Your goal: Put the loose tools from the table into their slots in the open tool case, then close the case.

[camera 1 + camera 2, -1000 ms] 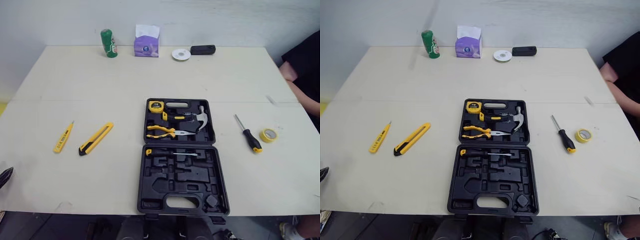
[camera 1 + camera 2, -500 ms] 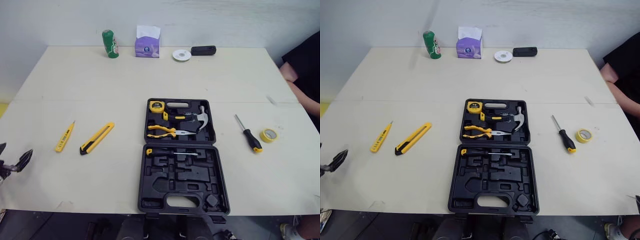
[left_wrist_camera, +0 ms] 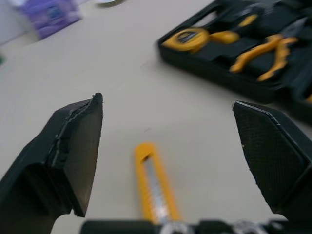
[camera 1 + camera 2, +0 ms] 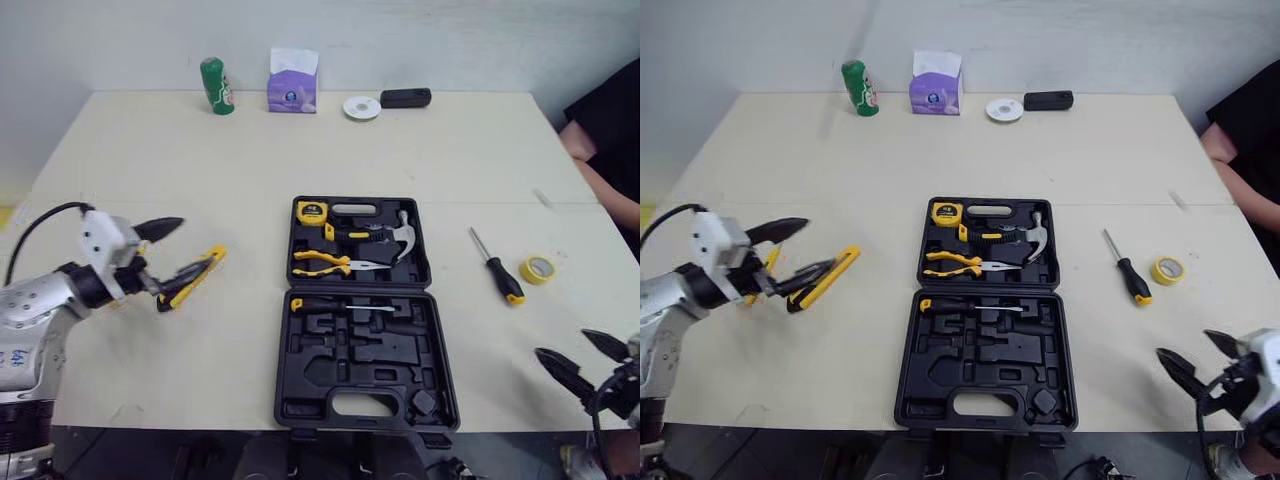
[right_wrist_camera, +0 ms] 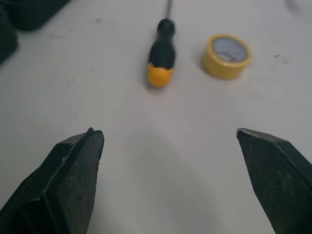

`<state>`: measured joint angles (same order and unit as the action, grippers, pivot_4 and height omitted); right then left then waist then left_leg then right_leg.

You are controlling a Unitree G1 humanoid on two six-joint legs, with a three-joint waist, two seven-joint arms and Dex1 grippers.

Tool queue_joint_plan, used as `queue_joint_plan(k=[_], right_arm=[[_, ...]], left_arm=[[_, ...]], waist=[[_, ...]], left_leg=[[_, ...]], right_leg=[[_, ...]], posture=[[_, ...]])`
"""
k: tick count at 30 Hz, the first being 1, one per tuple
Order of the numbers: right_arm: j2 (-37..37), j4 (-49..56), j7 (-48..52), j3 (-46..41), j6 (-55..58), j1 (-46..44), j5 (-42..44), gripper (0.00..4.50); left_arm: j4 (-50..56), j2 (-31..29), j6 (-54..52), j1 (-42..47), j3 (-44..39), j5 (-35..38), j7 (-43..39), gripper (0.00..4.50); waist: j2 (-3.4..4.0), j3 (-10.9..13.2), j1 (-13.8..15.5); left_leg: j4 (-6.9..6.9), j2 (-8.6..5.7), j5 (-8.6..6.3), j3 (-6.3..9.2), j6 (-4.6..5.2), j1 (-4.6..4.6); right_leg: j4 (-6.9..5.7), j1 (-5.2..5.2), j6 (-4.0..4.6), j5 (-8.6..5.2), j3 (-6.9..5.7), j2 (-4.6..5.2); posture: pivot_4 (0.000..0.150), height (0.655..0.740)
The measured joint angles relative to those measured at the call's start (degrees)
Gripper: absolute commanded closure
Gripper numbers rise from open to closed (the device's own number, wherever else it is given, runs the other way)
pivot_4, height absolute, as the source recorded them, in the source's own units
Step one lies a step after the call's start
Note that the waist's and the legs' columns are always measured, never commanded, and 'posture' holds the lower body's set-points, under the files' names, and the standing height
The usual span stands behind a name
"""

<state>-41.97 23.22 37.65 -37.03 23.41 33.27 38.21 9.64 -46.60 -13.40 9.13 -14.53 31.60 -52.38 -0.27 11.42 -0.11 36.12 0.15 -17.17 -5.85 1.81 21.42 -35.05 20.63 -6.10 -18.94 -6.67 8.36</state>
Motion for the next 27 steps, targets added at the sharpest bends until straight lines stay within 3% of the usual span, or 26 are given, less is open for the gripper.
queue_joint_plan(k=[4,8,13,27], right_arm=[[0.10,1.99,-4.36,4.21,5.57,-7.24,0.10,0.00],[-0.91,1.93,-9.44,5.95,11.58,-14.04,-1.22,0.00],[-1.87,0.98,-11.26,10.66,17.03,-20.60,-3.07,0.00],[-4.97,-3.87,-11.44,12.08,28.13,-31.11,-5.06,0.00]], left_arm=[[9.88,0.62,-5.85,0.59,8.20,4.66,-5.05,0.05],[12.03,1.10,-7.85,6.71,11.39,5.26,-7.90,0.05],[13.24,4.69,-9.74,9.48,16.24,5.33,-8.68,0.05],[14.68,5.63,-9.87,10.32,19.12,4.30,-10.89,0.05]], waist=[[-0.04,0.03,0.08],[-0.05,0.05,0.90],[-0.05,0.05,1.47],[-0.06,0.05,1.49]], left_leg=[[0.21,-0.04,0.14,-0.09,0.30,0.02],[0.21,-0.04,0.29,-0.01,-0.03,-0.01],[0.25,-0.06,0.48,-0.04,0.32,0.08],[0.36,0.00,0.51,0.03,0.38,0.15]], right_leg=[[0.06,0.01,-0.05,0.02,0.06,-0.02],[-0.21,0.04,-0.02,0.03,0.05,-0.05],[-0.24,0.11,-0.02,0.03,0.09,-0.07],[-0.14,0.06,-0.04,0.05,0.04,-0.18]], posture=[[0.150,0.7400],[0.150,0.7400],[0.150,0.7400],[0.150,0.7400]])
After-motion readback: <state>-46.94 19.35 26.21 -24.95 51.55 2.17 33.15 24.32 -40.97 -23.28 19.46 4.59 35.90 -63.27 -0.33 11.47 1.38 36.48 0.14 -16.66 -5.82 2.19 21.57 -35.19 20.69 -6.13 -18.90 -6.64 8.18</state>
